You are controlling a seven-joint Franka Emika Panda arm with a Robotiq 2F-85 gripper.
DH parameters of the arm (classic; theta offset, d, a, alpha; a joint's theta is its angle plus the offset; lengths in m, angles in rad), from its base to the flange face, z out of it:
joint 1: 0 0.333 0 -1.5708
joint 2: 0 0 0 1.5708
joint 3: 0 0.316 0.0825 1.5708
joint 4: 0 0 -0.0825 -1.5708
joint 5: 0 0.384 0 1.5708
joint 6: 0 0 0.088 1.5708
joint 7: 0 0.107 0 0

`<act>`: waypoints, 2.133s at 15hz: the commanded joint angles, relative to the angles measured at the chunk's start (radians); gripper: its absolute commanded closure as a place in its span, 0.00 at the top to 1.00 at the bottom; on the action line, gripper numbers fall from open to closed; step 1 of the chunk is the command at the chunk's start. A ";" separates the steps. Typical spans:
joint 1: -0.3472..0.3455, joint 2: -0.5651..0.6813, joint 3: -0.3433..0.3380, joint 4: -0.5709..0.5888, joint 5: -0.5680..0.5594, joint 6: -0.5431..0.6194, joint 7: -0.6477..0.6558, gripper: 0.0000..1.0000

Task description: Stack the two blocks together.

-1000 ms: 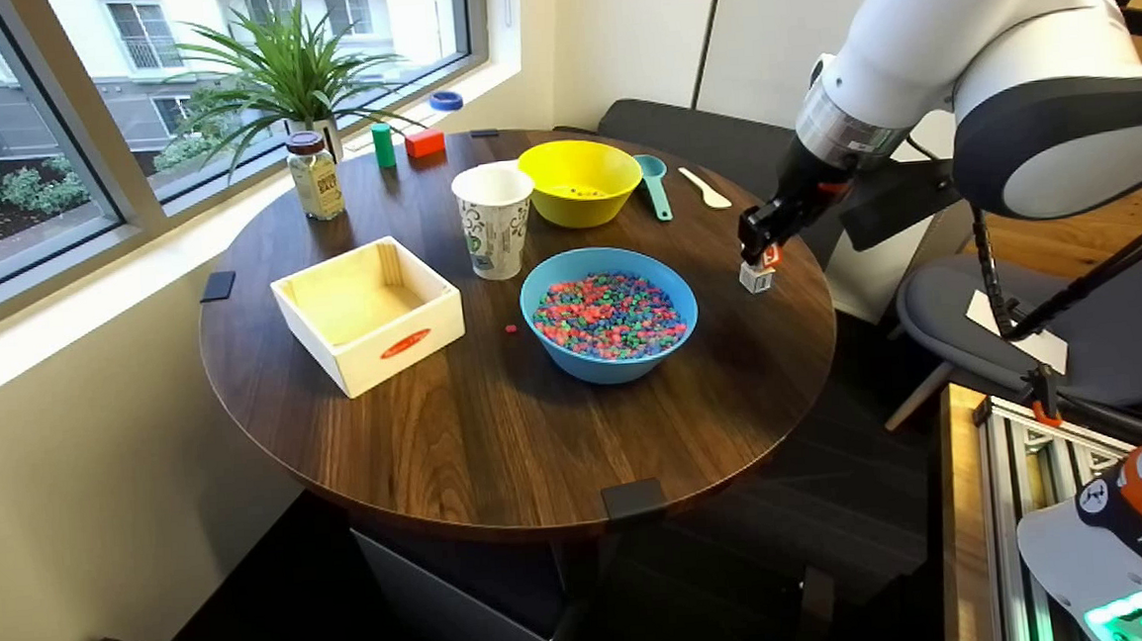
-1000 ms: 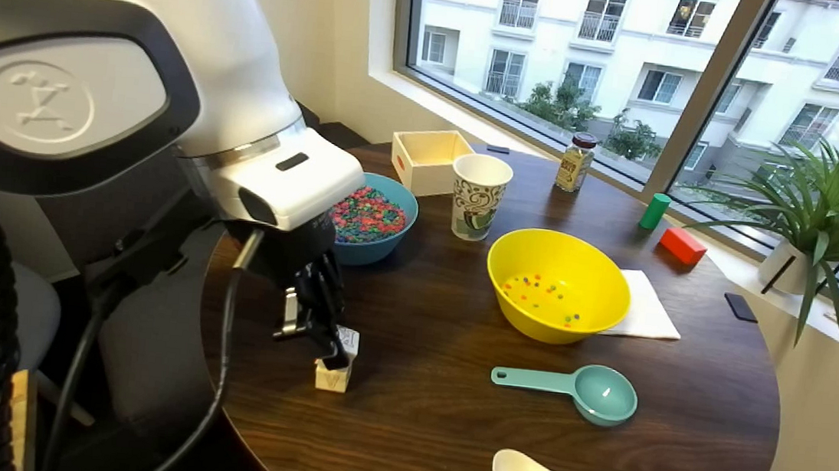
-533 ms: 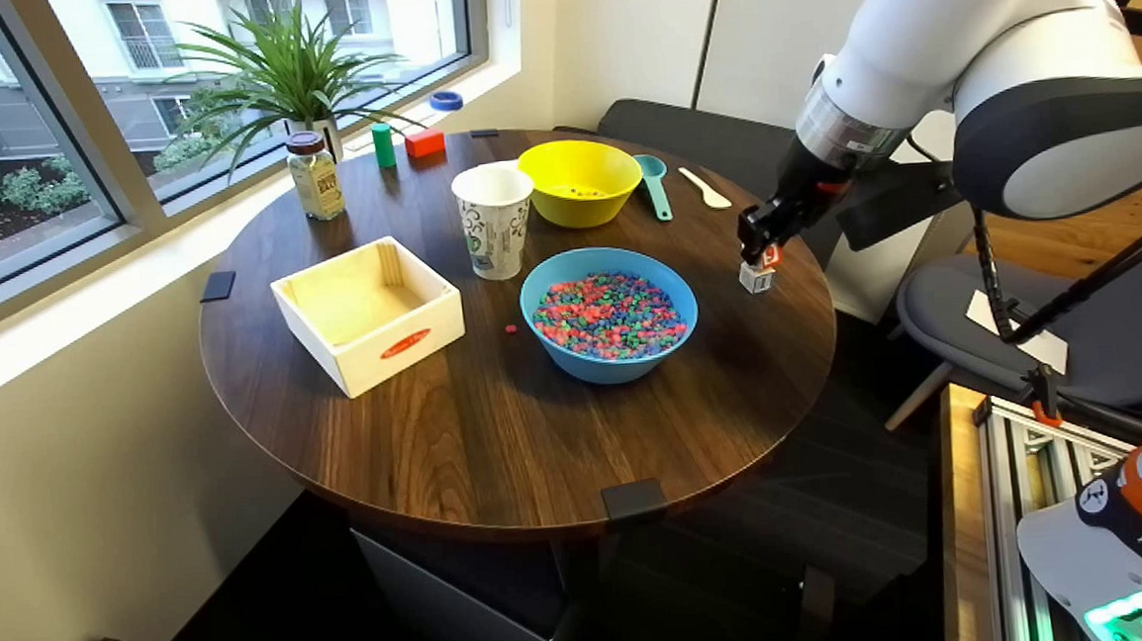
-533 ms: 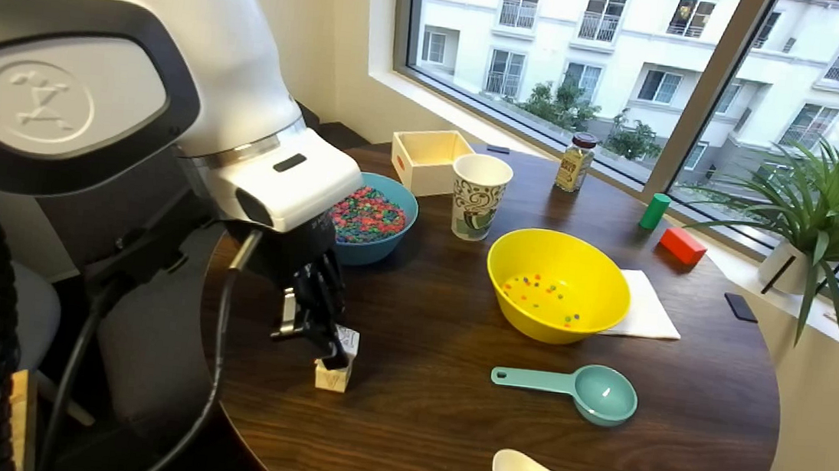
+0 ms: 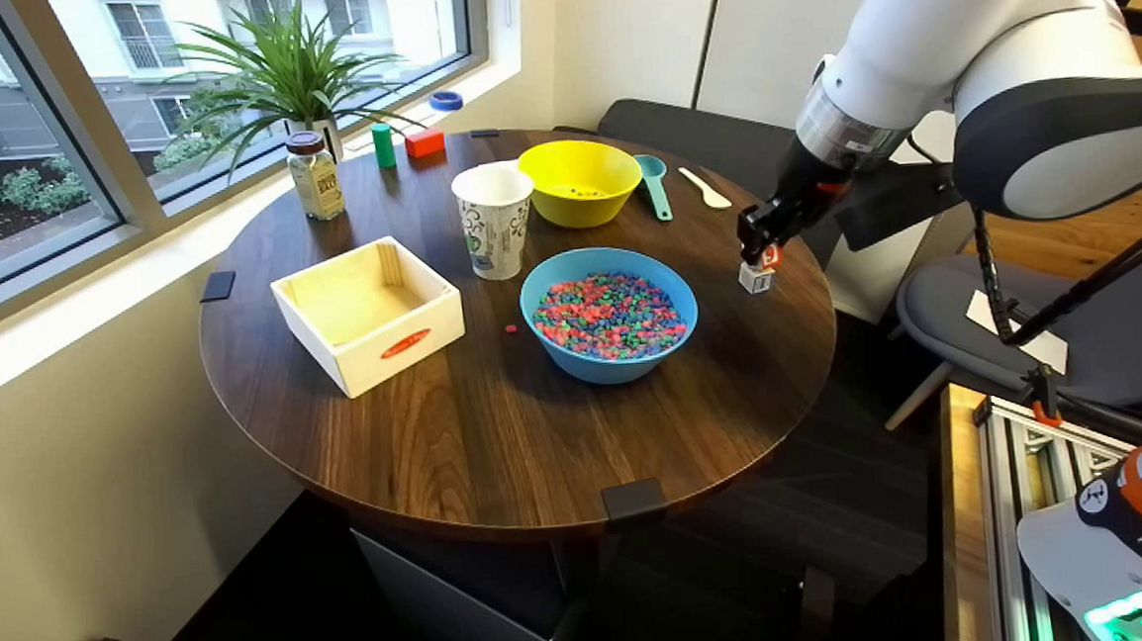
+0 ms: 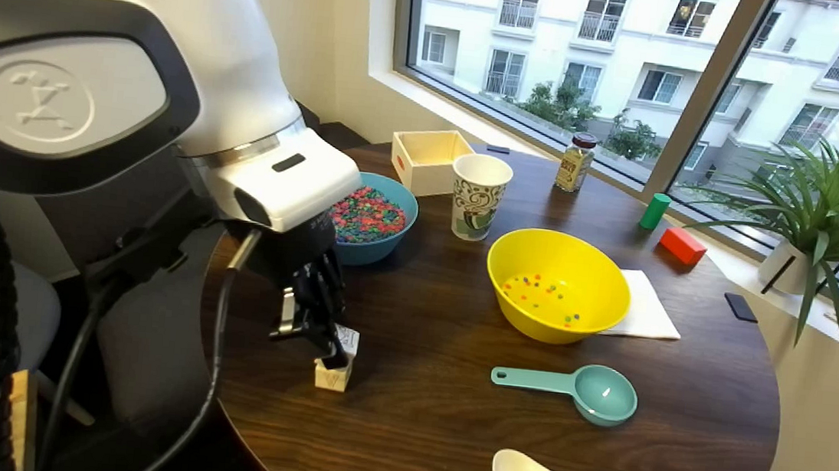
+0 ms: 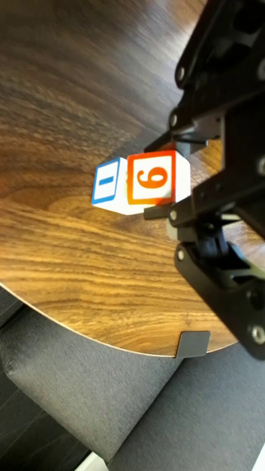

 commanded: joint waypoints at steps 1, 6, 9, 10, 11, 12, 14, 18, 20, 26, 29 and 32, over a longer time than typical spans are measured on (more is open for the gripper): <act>-0.010 0.005 0.016 -0.023 -0.008 0.022 0.032 0.37; -0.009 0.006 0.017 -0.032 -0.009 0.022 0.036 0.40; -0.008 0.005 0.017 -0.034 -0.008 0.022 0.035 0.44; -0.008 0.004 0.017 -0.034 -0.008 0.022 0.035 0.56; -0.008 0.002 0.017 -0.033 -0.008 0.021 0.035 0.70; -0.008 0.000 0.018 -0.033 -0.009 0.020 0.035 0.77; -0.007 -0.005 0.018 -0.031 -0.009 0.016 0.033 0.92; -0.008 -0.025 0.020 -0.028 -0.006 0.007 0.037 1.00; -0.005 -0.045 0.017 -0.026 0.010 -0.006 0.040 1.00; -0.005 -0.166 0.024 -0.037 0.060 -0.046 0.073 1.00; -0.007 -0.227 0.022 -0.031 0.094 -0.096 0.106 1.00; -0.012 -0.211 0.020 -0.010 0.104 -0.092 0.082 1.00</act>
